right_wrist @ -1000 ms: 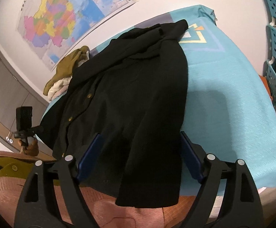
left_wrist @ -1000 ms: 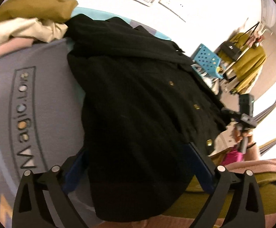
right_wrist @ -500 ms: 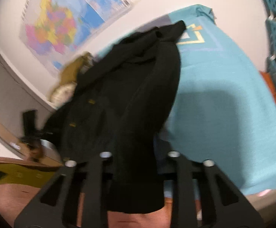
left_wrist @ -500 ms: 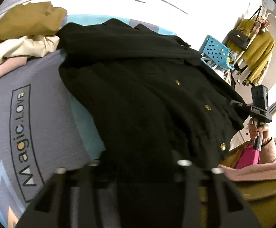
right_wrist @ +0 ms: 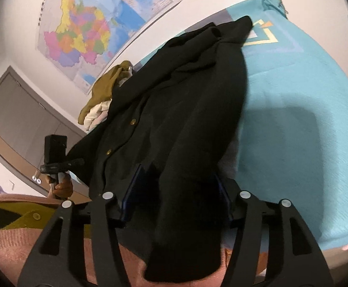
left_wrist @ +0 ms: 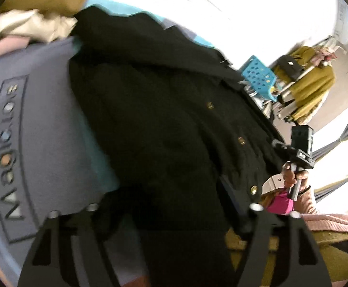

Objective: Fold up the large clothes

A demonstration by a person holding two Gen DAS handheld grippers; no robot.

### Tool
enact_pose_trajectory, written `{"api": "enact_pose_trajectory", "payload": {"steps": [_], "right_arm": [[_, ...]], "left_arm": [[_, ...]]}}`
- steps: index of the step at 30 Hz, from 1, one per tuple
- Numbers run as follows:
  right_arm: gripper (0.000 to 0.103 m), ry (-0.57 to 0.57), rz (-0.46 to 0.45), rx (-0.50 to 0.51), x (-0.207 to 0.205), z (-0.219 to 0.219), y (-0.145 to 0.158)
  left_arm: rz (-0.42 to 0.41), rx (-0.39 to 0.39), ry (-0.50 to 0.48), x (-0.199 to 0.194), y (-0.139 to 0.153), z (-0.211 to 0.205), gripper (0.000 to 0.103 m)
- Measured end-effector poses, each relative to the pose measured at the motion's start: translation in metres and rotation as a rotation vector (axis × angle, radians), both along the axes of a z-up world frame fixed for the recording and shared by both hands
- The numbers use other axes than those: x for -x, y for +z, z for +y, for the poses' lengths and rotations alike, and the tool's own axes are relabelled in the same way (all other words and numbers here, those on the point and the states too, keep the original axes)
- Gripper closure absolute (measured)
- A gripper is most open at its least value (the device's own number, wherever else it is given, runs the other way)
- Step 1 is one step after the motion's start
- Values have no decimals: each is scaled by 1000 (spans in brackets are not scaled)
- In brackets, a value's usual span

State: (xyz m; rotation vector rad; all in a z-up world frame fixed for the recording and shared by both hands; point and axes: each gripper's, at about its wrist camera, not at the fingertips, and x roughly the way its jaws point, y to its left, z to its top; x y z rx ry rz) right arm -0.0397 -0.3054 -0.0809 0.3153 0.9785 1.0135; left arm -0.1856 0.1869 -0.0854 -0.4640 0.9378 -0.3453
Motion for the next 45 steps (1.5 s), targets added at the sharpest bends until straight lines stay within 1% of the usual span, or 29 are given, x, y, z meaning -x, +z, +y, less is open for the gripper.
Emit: {"api": "enact_pose_trajectory", "payload": {"steps": [1, 2, 3, 4, 5, 7, 10, 12, 13, 17, 19, 23, 25, 29, 32, 35, 37, 40, 45], "right_arm": [[54, -2, 4, -3, -1, 4, 0], [73, 2, 21, -19, -2, 6, 0], [84, 10, 32, -57, -2, 8, 1], [90, 8, 33, -70, -1, 9, 2], [91, -1, 25, -79, 1, 8, 6], [92, -17, 0, -137, 9, 3, 20], [93, -50, -52, -233, 21, -11, 49], [94, -43, -101, -252, 33, -14, 65], [94, -38, -112, -264, 37, -15, 71], [94, -12, -162, -304, 56, -14, 91], [94, -2, -167, -294, 61, -12, 92], [93, -25, -122, -262, 56, -9, 84], [93, -29, -121, -272, 53, -6, 87], [93, -40, -140, -274, 43, 1, 102], [92, -56, -144, -274, 28, 7, 116], [92, -64, -136, -286, 12, 12, 126], [91, -73, -133, -294, -1, 15, 132], [91, -87, -121, -304, -26, 22, 142], [90, -106, -72, -329, -78, 37, 156]], "left_arm": [[-1, -9, -2, -3, 0, -4, 29], [-7, -20, 2, -5, 0, -7, 50], [1, -25, 2, -7, -2, -9, 65], [13, -29, 10, -8, -3, -9, 86], [13, -15, 22, -7, -2, -9, 89], [-8, 0, 44, -1, 7, -8, 90], [-81, 44, 83, 16, 29, 4, 92], [-123, 65, 103, 28, 44, 14, 92], [-145, 66, 112, 35, 52, 18, 92], [-202, 47, 119, 58, 74, 23, 92], [-205, 51, 126, 64, 75, 25, 92], [-173, 84, 165, 65, 67, 40, 95], [-174, 97, 166, 62, 70, 44, 96], [-186, 66, 151, 49, 82, 41, 97], [-189, 46, 158, 37, 93, 46, 97], [-197, 51, 162, 26, 104, 55, 97], [-196, 39, 162, 13, 115, 59, 97], [-203, -2, 153, -9, 130, 66, 97], [-180, -31, 158, -61, 152, 80, 97]]}}
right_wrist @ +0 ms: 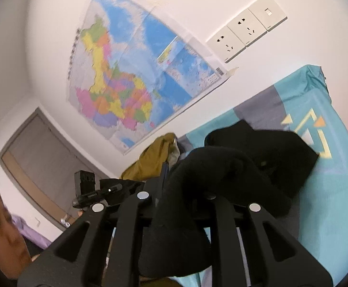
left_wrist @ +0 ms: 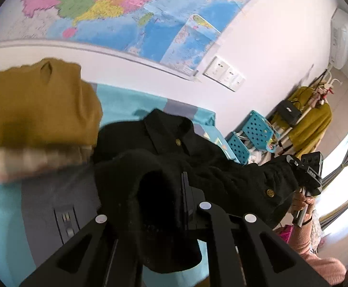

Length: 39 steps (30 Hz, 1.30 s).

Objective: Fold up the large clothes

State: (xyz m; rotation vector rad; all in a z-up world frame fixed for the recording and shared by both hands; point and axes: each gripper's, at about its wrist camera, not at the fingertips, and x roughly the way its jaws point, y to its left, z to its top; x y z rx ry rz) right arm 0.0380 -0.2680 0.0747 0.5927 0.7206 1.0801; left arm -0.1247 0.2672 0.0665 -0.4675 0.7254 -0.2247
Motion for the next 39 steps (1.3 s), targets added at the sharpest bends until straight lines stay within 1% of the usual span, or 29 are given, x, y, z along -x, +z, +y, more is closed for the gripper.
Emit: {"api": "enact_pose_trajectory", "payload": {"steps": [2, 4, 5, 6, 8, 10, 13, 14, 15, 16, 17, 18, 19, 20, 21, 22, 23, 24, 25, 26, 27, 29, 31, 32, 33, 35, 36, 37, 39], "right_arm": [[89, -13, 43, -9, -29, 8, -1], [89, -41, 70, 6, -58, 18, -5], [89, -50, 106, 0, -72, 22, -11], [89, -56, 129, 7, -86, 27, -17], [88, -81, 209, 28, -120, 39, -37], [87, -101, 261, 67, -143, 48, -56], [84, -124, 363, 107, -175, 60, -86], [76, -138, 399, 112, -183, 61, -95], [70, -147, 436, 106, -192, 62, -105], [59, -149, 455, 99, -196, 63, -110], [52, -149, 483, 85, -199, 63, -116], [51, -146, 490, 81, -200, 62, -118], [46, -145, 486, 79, -200, 62, -117], [39, -139, 471, 69, -198, 61, -115], [37, -137, 452, 65, -195, 60, -111], [33, -130, 409, 68, -190, 59, -104], [28, -123, 365, 76, -184, 59, -97], [25, -129, 338, 81, -180, 59, -92], [22, -145, 310, 84, -174, 54, -86], [22, -163, 290, 83, -169, 48, -81], [22, -174, 270, 82, -166, 46, -77], [22, -150, 165, 99, -151, 47, -64], [22, -60, 53, 175, -131, 69, -54], [22, -30, -3, 234, -122, 83, -52], [22, -13, -78, 342, -111, 103, -51], [22, 7, -185, 518, -97, 138, -56], [22, 33, -221, 580, -93, 155, -62], [22, 42, -247, 620, -91, 168, -67], [24, 46, -300, 715, -92, 192, -79]], "left_arm": [[23, -5, 9, -26, 4, 7, 97], [53, -5, 14, -51, 3, 14, 97], [66, -6, 19, -62, 2, 17, 97], [100, -1, 36, -80, -3, 22, 97], [144, -12, 44, -109, -11, 27, 96], [204, 5, 57, -135, -25, 34, 96], [285, 6, 72, -170, -47, 45, 95], [306, 14, 77, -177, -53, 49, 95], [333, 35, 92, -186, -61, 54, 94], [348, 37, 91, -192, -66, 57, 91], [358, 36, 87, -195, -69, 58, 91], [374, 45, 89, -198, -74, 60, 90], [383, 58, 91, -198, -76, 62, 88], [388, 73, 92, -197, -78, 63, 82], [380, 92, 89, -194, -78, 64, 76], [345, 106, 77, -187, -75, 64, 65], [304, 106, 67, -178, -70, 63, 56], [277, 106, 56, -171, -67, 62, 52], [241, 113, 42, -161, -62, 62, 39], [212, 114, 42, -153, -59, 62, 31], [172, 99, 63, -139, -54, 63, 30], [135, 63, 52, -124, -49, 58, 30], [96, -5, 42, -107, -43, 48, 30], [79, -63, 21, -101, -41, 38, 30], [72, -109, -1, -98, -41, 29, 30], [64, -223, -32, -96, -43, 6, 30], [71, -282, -56, -98, -46, -8, 30], [82, -313, -86, -102, -51, -19, 30], [108, -348, -132, -110, -62, -37, 30]]}}
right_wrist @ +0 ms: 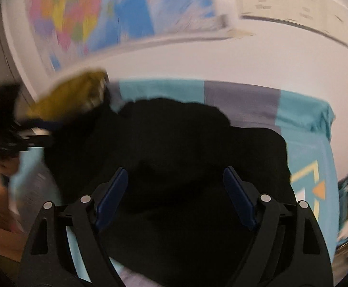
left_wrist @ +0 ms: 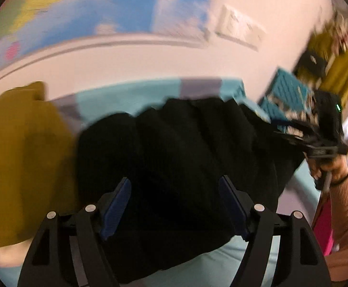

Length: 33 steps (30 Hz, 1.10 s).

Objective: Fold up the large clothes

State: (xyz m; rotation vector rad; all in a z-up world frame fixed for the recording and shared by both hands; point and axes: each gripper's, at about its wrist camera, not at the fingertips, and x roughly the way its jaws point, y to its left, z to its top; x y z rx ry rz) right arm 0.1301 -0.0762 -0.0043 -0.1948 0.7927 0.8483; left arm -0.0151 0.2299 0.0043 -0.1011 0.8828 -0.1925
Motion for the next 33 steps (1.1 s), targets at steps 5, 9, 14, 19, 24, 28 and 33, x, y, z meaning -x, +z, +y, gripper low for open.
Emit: {"api": "enact_pose_trajectory", "payload": {"steps": [5, 9, 14, 19, 24, 28, 33], "right_arm": [[92, -4, 6, 113, -17, 34, -30], [103, -75, -45, 73, -23, 22, -16], [89, -140, 66, -119, -44, -10, 11], [28, -72, 56, 55, -26, 19, -13], [65, -42, 74, 168, -29, 38, -44], [102, -78, 59, 63, -30, 20, -32], [102, -162, -5, -103, -34, -16, 12]], "left_arm": [[86, -133, 35, -27, -34, -21, 43], [55, -153, 95, -39, -36, -11, 81], [45, -31, 165, -45, -28, 22, 94], [59, 7, 120, -51, -37, 14, 47], [68, -93, 108, -60, -45, -6, 46], [41, -133, 126, -66, -44, -12, 89], [-66, -49, 135, -55, -16, 0, 102]]}}
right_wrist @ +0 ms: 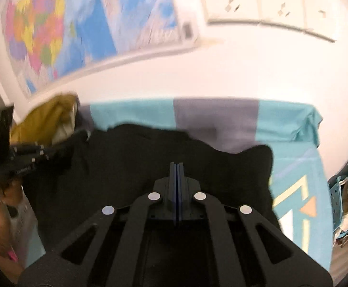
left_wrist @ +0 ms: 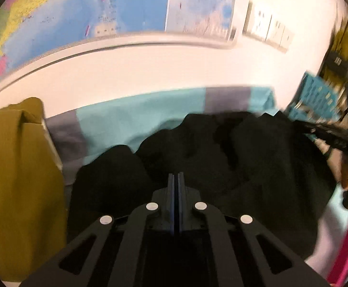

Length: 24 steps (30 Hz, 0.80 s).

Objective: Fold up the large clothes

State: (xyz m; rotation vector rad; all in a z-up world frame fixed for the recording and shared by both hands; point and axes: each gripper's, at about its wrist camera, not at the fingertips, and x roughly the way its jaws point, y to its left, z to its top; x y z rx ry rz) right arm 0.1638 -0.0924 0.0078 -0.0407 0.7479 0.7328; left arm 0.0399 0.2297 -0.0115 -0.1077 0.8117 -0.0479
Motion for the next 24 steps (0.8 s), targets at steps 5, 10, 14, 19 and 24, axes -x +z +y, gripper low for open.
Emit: {"api": "enact_pose_trajectory", "payload": {"steps": [5, 10, 14, 19, 24], "right_arm": [[103, -88, 15, -19, -18, -19, 1], [56, 12, 81, 10, -3, -2, -10], [44, 133, 61, 51, 23, 38, -12], [59, 159, 54, 206, 25, 81, -37], [94, 141, -16, 106, 25, 63, -13]], "left_arm": [[40, 8, 48, -8, -10, 10, 86], [77, 28, 1, -10, -19, 8, 60], [108, 14, 2, -16, -22, -1, 58], [147, -20, 8, -22, -31, -6, 87], [69, 21, -1, -12, -17, 0, 101]]}}
